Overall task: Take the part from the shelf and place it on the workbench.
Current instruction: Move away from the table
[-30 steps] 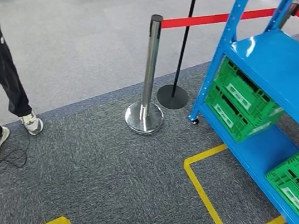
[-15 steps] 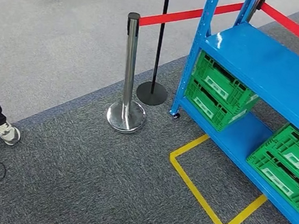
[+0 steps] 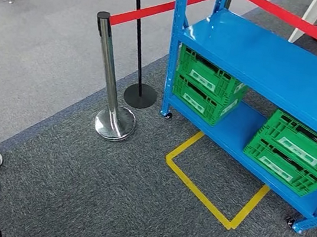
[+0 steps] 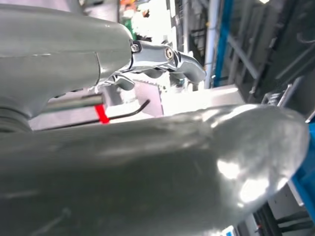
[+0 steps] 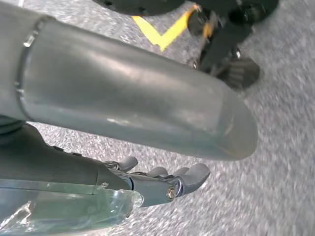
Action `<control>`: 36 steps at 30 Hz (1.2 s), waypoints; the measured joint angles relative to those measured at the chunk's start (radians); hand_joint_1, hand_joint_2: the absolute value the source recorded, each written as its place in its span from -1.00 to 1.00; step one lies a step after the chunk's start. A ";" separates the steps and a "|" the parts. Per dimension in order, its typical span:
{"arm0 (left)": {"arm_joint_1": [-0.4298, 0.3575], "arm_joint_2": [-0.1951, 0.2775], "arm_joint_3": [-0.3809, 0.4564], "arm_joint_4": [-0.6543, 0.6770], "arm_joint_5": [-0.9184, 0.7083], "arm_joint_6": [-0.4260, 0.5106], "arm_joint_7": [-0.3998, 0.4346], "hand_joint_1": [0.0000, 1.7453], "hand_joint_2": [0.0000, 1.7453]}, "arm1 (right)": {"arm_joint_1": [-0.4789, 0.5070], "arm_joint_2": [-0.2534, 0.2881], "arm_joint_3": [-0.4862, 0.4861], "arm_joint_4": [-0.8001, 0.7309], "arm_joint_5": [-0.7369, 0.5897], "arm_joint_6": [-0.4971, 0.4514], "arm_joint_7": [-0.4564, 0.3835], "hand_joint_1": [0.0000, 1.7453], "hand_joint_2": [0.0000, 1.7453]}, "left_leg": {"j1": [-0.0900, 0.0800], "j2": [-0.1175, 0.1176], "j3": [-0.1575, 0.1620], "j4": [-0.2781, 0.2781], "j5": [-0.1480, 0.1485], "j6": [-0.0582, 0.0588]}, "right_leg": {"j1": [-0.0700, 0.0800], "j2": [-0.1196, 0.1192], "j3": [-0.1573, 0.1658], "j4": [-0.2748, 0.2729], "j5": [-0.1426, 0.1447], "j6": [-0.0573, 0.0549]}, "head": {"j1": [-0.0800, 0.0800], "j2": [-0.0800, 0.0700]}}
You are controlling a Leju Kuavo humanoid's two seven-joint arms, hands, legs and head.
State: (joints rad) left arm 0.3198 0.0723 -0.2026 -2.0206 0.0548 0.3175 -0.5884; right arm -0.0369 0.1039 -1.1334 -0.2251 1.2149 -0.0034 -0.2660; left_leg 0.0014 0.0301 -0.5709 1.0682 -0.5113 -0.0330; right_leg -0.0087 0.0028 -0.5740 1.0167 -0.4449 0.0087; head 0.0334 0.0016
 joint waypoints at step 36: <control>-0.055 -0.067 0.126 0.263 -0.110 -0.097 0.141 -1.00 -1.00 | -0.025 0.000 -0.035 0.008 -0.003 0.022 0.035 -1.00 -1.00 | 0.003 -0.027 -0.083 0.148 -0.027 -0.005 | -0.001 0.050 -0.009 0.002 0.005 -0.004 | 0.003 0.000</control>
State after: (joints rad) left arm 0.2644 0.0052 -0.0761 -1.7572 -0.0556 0.2208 -0.4475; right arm -0.0624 0.1038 -1.1687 -0.2168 1.2120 0.0182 -0.2306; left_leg 0.0042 0.0030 -0.6535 1.2159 -0.5384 -0.0375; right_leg -0.0098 0.0526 -0.5835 1.0185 -0.4402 0.0045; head 0.0368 0.0016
